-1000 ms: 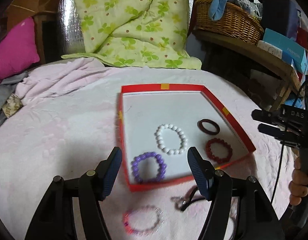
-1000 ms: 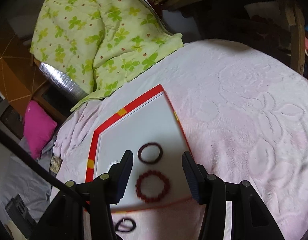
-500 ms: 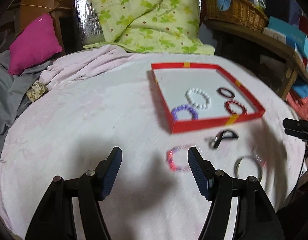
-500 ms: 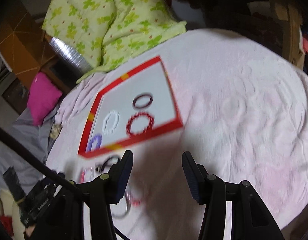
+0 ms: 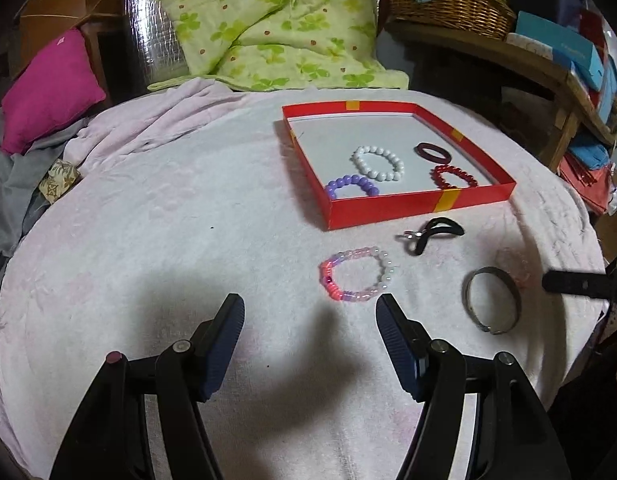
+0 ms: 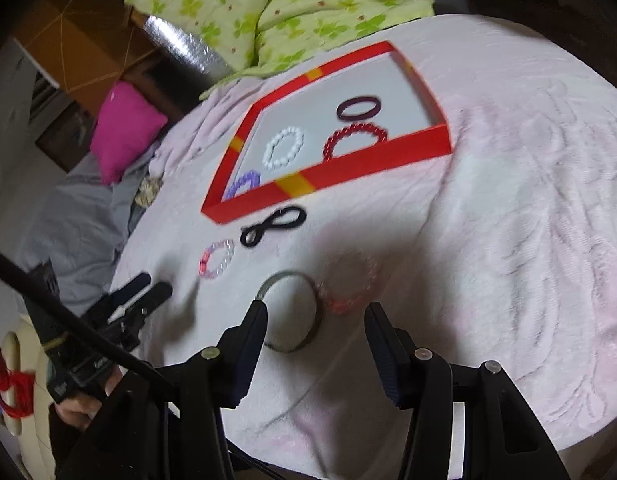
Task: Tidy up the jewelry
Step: 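Withdraw both grippers from the box toward the remaining bracelets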
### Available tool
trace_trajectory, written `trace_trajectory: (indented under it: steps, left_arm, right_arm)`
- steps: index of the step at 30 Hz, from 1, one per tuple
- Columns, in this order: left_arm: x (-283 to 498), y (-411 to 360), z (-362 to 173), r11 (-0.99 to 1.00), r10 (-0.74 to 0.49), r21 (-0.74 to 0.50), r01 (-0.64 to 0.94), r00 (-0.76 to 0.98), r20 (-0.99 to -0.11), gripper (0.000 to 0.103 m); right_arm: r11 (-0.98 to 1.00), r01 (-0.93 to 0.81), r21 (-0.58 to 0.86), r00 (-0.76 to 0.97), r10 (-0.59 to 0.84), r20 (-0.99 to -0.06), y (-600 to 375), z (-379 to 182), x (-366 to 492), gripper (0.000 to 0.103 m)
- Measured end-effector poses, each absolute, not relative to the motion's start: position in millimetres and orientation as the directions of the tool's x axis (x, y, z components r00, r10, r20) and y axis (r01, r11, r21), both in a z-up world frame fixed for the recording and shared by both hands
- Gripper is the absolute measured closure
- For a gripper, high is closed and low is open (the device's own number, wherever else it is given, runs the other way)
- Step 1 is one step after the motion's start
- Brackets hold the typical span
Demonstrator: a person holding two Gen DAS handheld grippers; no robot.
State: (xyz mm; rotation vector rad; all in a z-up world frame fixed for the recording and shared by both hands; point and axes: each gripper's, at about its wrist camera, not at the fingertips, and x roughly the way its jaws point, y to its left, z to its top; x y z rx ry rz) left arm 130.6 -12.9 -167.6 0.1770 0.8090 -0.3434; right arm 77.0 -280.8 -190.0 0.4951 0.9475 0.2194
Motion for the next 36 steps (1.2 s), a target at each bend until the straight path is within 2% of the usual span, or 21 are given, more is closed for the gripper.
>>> trace_trajectory:
  steps: [8, 11, 19, 23, 30, 36]
  left_arm:
    - [140.4, -18.2, -174.8, 0.935, -0.204, 0.040, 0.352, 0.625, -0.753, 0.034]
    - [144.0, -18.8, -179.9, 0.936, -0.186, 0.052, 0.349, 0.613, -0.768, 0.034]
    - [149.6, -15.3, -182.0, 0.938, -0.224, -0.008, 0.348, 0.588, -0.777, 0.034]
    - [142.5, -21.4, -177.8, 0.917, -0.274, -0.023, 0.398, 0.587, -0.762, 0.034]
    - [117.6, -55.0, -164.9, 0.814, -0.435, -0.048, 0.579, 0.552, -0.712, 0.034]
    - [108.4, -88.5, -176.0, 0.773, -0.414, 0.017, 0.634, 0.525, -0.744, 0.034]
  right_arm:
    - [0.893, -0.004, 0.451, 0.599, 0.363, -0.713, -266.3, -184.0, 89.1, 0.048]
    - [0.881, 0.021, 0.472, 0.603, 0.366, -0.709, -266.4, -183.8, 104.8, 0.048]
    - [0.850, 0.100, 0.517, 0.625, 0.351, -0.697, -268.0, -183.1, 146.3, 0.050]
    - [0.828, 0.111, 0.550, 0.636, 0.366, -0.679, -279.7, -178.2, 147.1, 0.052]
    - [0.824, 0.190, 0.535, 0.649, 0.304, -0.698, -325.0, -181.2, 118.1, 0.052]
    - [0.808, 0.210, 0.551, 0.651, 0.305, -0.695, -347.9, -187.3, 101.6, 0.052]
